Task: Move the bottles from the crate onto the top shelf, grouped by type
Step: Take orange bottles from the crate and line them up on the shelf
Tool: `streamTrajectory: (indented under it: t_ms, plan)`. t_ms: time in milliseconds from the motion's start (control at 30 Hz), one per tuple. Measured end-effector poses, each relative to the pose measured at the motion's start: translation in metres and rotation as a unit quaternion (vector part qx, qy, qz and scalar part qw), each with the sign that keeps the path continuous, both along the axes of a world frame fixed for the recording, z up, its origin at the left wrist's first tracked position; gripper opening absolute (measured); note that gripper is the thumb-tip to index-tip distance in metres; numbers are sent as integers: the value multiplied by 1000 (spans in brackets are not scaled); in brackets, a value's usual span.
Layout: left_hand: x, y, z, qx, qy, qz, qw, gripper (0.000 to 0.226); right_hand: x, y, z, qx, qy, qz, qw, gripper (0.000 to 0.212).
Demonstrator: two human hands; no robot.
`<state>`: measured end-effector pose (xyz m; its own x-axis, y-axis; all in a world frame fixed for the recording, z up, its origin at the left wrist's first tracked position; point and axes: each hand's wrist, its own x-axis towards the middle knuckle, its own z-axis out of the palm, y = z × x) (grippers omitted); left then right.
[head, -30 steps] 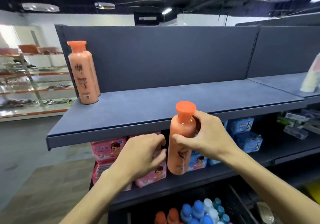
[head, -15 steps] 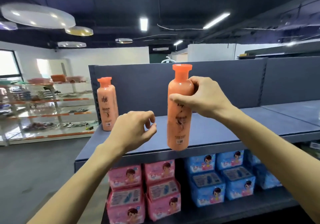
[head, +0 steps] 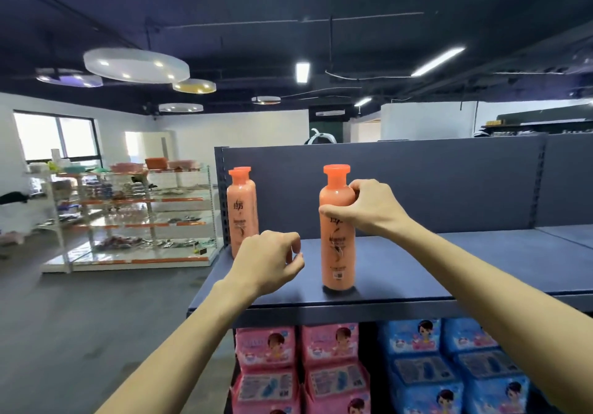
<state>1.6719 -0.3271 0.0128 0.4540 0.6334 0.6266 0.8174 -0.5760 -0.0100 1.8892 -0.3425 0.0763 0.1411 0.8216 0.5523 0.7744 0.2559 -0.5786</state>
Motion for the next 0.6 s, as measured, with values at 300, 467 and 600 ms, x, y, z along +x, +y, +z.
streamTrajectory:
  t_ms: [300,467,600]
  plan:
    - [-8,20,-12,-21,1,23,1000,14,-12,15,-15,-22,25,10,999,48]
    - [-12,23,-20,-16,-15,16,1000,13,-17,12,-36,3,49,10,999,41]
    - [-16,24,-30,-12,12,16,1000,14,-13,2,-59,-29,12,26,999,43]
